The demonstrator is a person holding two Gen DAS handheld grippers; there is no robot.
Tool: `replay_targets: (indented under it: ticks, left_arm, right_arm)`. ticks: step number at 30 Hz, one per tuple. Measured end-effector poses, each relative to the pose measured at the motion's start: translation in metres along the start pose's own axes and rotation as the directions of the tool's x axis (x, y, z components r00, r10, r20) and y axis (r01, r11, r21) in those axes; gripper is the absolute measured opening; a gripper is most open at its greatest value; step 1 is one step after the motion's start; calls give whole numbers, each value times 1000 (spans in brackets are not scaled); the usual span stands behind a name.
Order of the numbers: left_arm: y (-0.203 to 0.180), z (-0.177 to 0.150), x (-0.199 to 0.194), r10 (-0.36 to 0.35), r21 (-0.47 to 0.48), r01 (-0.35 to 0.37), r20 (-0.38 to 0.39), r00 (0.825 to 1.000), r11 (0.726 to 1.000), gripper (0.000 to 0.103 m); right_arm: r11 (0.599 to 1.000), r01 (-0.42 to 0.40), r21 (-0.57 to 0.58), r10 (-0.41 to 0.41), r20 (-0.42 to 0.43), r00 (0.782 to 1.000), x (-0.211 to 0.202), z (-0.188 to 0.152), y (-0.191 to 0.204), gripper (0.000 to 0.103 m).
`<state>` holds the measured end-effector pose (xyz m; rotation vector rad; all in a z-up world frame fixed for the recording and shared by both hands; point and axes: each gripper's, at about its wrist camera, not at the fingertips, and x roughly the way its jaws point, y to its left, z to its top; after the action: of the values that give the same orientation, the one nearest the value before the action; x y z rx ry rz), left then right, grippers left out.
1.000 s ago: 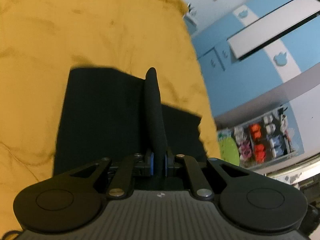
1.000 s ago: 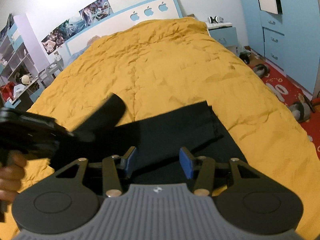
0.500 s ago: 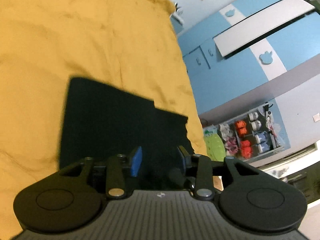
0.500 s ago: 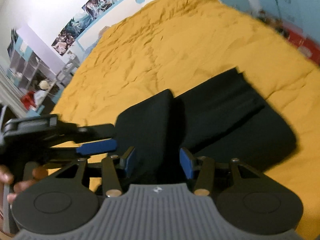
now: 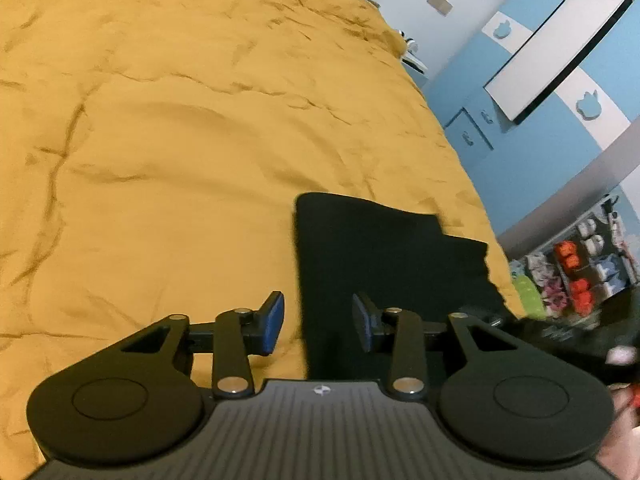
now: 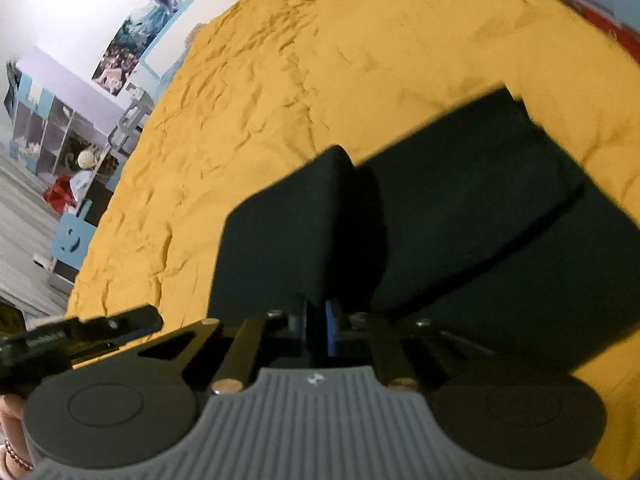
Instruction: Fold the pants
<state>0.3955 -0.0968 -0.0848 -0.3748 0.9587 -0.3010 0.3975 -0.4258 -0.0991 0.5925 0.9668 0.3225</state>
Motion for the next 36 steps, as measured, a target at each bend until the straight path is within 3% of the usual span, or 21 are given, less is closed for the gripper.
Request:
replay_targets:
  ticks: [2,8,13,17,26,36]
  left_arm:
    - [1,0,-4,3,1,-3,9,1000,1000,30]
    - [-3,1,-15,-28,-3,28,39,999,1000,26]
    - [-13,2,-8,-44,22,43,34,998,999,22]
    - [-23,3,6,-55,50,54,25,998,997,19]
    - [-46,4,48,-70,113,70,-8,998,991,16]
    - [-58,-3,95,-45,137,50,-41,998,989,16]
  right_arm:
    - [998,7,-62,-6,22,1000,-11,9,22,2]
    - [978,33,-208,-17,81,997,-64,56,79,2]
    - [966,105,-238,-80,112,991,-100,88,82,2]
    - [965,159,-207,-142,93,985,-113,102,45,2]
    - [962,234,-138,-229,57,972,-89,98,-47,2]
    - [944,297,-147,-296,31,955,-41,74,-101,3]
